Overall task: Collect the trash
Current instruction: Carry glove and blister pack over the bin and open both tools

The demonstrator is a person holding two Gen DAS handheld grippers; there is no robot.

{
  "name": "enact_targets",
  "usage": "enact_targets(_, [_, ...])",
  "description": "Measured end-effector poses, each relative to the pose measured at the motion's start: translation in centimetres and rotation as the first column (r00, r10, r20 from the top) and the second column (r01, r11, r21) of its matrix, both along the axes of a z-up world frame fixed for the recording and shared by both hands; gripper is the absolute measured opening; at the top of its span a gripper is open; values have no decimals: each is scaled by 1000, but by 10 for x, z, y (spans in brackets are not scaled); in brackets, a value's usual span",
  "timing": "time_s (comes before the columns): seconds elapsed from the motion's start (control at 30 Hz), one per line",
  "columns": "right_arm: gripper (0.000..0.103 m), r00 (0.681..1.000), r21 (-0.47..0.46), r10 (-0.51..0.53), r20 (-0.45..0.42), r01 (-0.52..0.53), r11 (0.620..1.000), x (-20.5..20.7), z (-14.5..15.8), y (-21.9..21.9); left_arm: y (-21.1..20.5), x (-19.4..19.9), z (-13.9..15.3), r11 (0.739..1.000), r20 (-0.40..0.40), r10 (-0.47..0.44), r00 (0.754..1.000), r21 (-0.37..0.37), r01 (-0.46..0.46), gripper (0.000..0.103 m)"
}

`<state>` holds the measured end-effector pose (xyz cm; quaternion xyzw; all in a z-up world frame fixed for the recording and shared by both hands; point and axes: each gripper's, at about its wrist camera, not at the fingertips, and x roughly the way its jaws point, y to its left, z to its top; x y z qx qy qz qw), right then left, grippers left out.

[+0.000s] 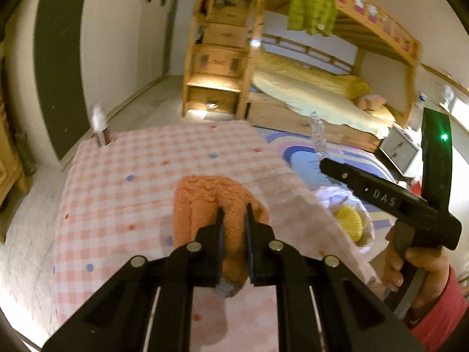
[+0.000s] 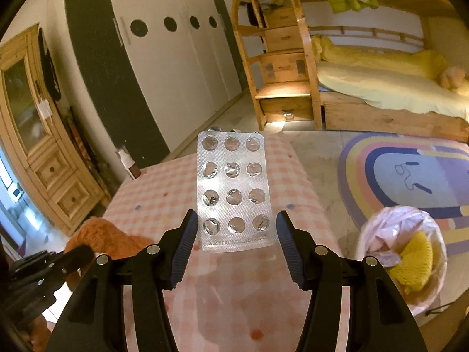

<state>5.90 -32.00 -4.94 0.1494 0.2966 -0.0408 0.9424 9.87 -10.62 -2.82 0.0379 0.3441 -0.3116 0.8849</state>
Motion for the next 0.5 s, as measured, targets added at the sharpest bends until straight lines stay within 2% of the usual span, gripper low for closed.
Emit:
enact_targets(0.2, [56, 996, -64, -94, -9, 93, 994, -47, 8, -40, -71, -30, 12, 988, 77, -151, 986, 36, 148, 10])
enact_targets(0.33, [56, 983, -97, -181, -42, 176, 980, -76, -4, -73, -117, -34, 7, 973, 77, -229, 970, 40, 227, 10])
enact_targets(0.5, [56, 947, -106, -307, -99, 296, 949, -101, -29, -125, -186, -40, -8, 941, 59, -336, 940, 58, 332, 10])
